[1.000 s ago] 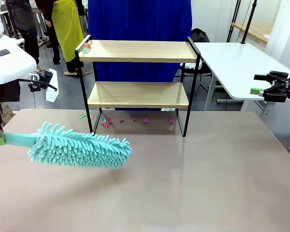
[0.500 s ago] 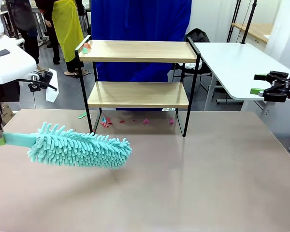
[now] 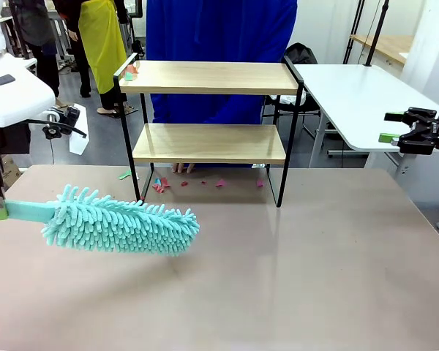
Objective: Clean the shelf.
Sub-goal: Clean the specific section of the Shelf indicated by the human with the Duster.
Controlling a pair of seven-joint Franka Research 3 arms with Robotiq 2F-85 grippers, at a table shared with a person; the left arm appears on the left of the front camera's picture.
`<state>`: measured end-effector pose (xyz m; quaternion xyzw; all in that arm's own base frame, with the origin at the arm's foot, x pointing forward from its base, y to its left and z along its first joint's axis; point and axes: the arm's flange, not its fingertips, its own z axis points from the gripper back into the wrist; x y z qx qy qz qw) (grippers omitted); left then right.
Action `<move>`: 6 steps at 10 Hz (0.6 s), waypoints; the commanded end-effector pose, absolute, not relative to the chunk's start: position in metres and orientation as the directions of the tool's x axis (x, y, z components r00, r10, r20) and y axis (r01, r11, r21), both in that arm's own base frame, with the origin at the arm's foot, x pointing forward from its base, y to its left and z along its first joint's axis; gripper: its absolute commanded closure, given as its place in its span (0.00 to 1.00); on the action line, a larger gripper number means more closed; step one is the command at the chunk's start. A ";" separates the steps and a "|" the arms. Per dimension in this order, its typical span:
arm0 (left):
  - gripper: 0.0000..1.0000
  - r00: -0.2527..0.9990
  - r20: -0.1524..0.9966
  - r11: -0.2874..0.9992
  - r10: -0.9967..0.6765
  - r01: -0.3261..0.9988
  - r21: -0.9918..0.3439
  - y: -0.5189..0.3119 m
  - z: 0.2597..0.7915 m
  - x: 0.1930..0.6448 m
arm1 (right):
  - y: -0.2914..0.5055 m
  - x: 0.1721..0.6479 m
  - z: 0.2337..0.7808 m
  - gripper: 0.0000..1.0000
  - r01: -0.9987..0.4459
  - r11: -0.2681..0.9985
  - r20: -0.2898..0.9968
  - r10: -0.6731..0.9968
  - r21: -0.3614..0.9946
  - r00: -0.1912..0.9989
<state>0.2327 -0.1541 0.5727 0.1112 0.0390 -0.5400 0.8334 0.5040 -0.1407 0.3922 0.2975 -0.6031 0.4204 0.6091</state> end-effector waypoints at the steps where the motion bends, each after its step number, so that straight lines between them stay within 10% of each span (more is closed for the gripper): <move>1: 0.87 0.422 -0.192 0.398 -0.886 0.904 0.154 -0.153 0.575 0.232 | -0.140 0.504 0.395 0.00 -0.870 0.469 0.984 0.154 -0.150 -0.087; 6: 0.87 0.422 -0.192 0.398 -0.886 0.904 0.154 -0.153 0.575 0.232 | -0.140 0.504 0.395 0.00 -0.870 0.469 0.984 0.154 -0.150 -0.087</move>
